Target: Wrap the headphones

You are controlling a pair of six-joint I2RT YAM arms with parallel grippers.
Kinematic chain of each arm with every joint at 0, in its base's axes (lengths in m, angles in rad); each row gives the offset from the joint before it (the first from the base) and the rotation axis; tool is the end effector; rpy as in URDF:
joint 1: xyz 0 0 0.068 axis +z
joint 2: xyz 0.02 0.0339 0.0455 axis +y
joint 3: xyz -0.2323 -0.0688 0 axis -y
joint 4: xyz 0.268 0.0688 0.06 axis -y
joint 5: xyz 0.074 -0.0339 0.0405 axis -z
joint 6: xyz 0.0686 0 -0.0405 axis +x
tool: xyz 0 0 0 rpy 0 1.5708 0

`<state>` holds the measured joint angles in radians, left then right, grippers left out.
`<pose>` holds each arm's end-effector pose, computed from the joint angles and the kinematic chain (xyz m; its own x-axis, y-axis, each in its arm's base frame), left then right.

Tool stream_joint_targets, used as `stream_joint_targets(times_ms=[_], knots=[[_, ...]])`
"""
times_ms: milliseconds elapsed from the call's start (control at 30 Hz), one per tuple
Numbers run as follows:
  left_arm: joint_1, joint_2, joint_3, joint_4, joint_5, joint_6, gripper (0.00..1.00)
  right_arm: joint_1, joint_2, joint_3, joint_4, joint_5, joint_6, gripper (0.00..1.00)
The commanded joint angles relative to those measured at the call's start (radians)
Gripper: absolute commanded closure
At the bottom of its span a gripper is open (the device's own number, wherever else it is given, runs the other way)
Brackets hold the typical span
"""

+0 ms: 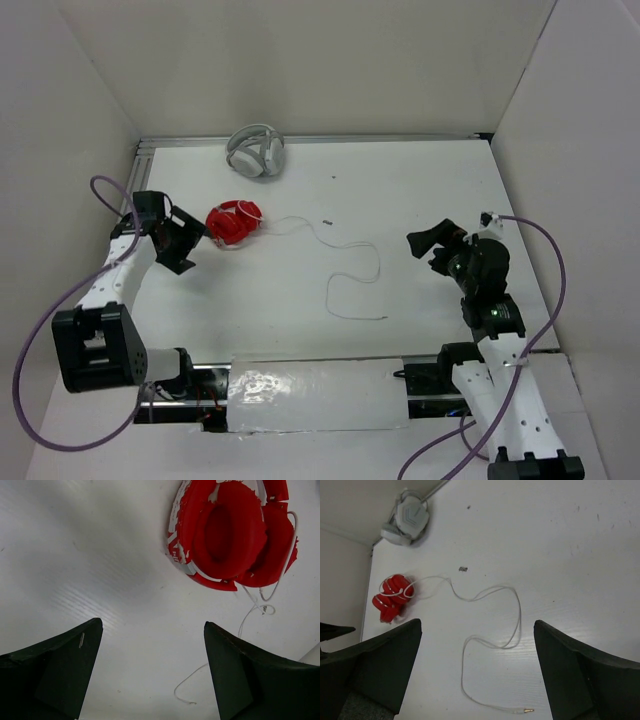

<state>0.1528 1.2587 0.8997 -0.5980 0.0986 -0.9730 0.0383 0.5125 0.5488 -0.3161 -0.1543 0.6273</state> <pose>0.3001 0.0394 0.1803 -0.3759 -0.8901 -0.2577 -0.7215 0.4556 -0.5214 0.2189 0.0189 0.2579 -0.3323 0.5677 -0.7532 0.0118 0.8010 0.5985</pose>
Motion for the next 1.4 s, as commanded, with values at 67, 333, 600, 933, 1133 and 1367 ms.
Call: stream_joint_targets(times_ms=[67,333,600,933,1133,1367], knots=[[-0.002,0.187,0.114,0.084,0.094,-0.055,0.05,-0.002,-0.025,-0.035,0.064,0.088,0.038,0.00],[-0.010,0.355,0.212,0.012,0.087,-0.205,0.04,0.000,-0.158,-0.032,-0.015,0.202,0.020,0.00],[-0.050,0.432,0.261,-0.037,0.044,-0.303,0.06,0.002,-0.132,-0.027,-0.038,0.185,0.022,0.00],[-0.068,0.533,0.238,-0.016,0.073,-0.329,0.26,0.002,-0.137,-0.036,-0.044,0.211,0.009,0.00],[-0.081,0.555,0.269,-0.074,0.024,-0.337,0.34,0.003,-0.124,-0.055,-0.038,0.205,0.011,0.00],[-0.081,0.521,0.248,-0.045,-0.016,-0.339,0.42,0.002,-0.117,-0.050,-0.035,0.187,0.006,0.00]])
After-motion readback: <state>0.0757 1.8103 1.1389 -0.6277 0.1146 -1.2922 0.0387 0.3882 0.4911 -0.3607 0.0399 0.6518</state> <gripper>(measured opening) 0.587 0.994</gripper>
